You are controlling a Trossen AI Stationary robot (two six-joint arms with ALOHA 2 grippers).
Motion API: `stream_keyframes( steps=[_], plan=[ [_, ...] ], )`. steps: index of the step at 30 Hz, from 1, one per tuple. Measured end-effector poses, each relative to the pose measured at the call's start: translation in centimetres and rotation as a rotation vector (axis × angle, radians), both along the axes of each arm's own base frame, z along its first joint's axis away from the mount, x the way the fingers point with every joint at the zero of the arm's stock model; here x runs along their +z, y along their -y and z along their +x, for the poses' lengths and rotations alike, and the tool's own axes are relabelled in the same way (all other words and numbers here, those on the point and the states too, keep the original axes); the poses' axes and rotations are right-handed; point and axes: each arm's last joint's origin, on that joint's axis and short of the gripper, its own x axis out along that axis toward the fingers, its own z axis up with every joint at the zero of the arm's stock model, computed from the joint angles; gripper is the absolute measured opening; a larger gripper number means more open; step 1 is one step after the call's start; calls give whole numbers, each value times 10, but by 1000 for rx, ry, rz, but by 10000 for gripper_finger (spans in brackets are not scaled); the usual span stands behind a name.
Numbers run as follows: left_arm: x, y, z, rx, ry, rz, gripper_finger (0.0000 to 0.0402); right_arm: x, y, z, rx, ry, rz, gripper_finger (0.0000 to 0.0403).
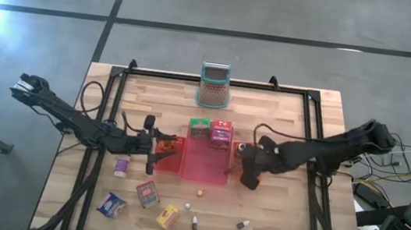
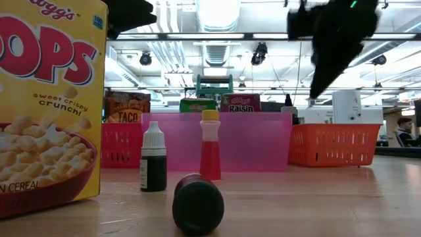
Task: Pick & Place Kitchen Items
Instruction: Put the yellow cereal box into the pink bin
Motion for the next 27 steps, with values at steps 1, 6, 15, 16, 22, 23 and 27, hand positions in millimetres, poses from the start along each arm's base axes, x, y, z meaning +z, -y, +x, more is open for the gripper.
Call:
stream_keyframes(
  steps=[1, 6, 15, 16, 22, 23, 27],
  plan=[
    [0, 0, 0, 0, -3, 1, 204, 4, -6, -1, 19, 24, -12, 105],
    [0, 0, 0, 0, -4, 2, 204, 19, -34, -7, 76, 101, -53, 74],
    [0, 0, 0, 0, -4, 2, 204, 34, -59, -13, 165, 152, -36, 22],
    [0, 0, 0, 0, -4, 2, 204, 35, -60, -12, 164, 157, -35, 17],
    [0, 0, 0, 0, -4, 2, 204, 34, -59, -13, 163, 155, -38, 9],
    [0, 0, 0, 0, -4, 2, 204, 33, -59, -13, 163, 151, -39, 9],
    [0, 0, 0, 0, -4, 2, 204, 27, -58, -15, 164, 132, -49, 8]
  ],
)
